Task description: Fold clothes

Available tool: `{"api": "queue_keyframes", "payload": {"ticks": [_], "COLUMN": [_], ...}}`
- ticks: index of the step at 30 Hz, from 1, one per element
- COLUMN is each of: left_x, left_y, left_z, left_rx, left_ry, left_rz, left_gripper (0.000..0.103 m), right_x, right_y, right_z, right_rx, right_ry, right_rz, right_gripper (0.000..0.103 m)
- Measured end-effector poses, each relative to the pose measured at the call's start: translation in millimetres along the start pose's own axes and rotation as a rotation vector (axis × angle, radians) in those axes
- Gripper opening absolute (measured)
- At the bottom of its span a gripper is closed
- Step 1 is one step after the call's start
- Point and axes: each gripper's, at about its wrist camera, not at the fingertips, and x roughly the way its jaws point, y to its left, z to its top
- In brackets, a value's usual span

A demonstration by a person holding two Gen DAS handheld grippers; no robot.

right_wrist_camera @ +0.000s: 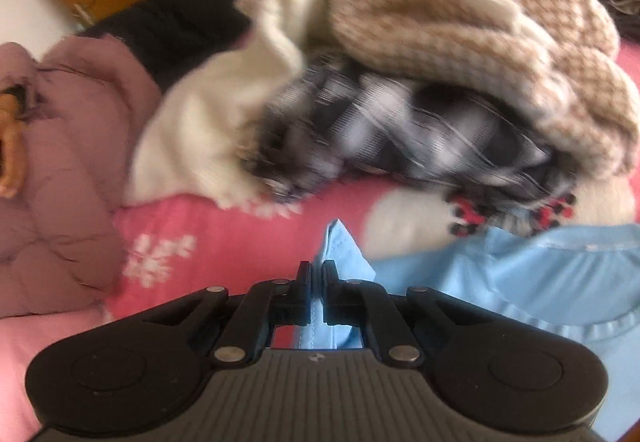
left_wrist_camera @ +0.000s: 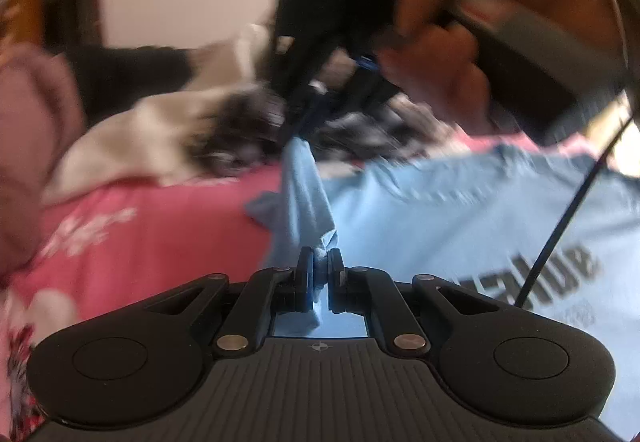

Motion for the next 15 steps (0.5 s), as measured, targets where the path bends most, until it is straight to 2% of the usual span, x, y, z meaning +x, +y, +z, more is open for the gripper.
{"api": "queue_keyframes", "payload": {"ticks": [6, 11, 15], "left_x": [-20.1, -21.1, -14.1], "left_y": [31.5, 58.8, 75.6], "left_z": [2.4, -6.1, -11.8], "left_rx": [-0.167, -0.292, -0.375], "left_ry": [-0.037, 0.001, 0.048], "left_rz": [0.086, 0.146, 0.168], "left_gripper": [0.004, 0.004, 0.004], "right_x": [13.6, 36.0, 56.8], "right_y": [40.1, 73.8, 93.6], "right_z": [0.0, -6.1, -13.7], "right_rx": [-0.043, -0.088, -0.151], "right_ry": [0.011, 0.037, 0.053], "right_rz": [0.086, 0.143, 0.151], "right_gripper": [0.004, 0.005, 0.005]}}
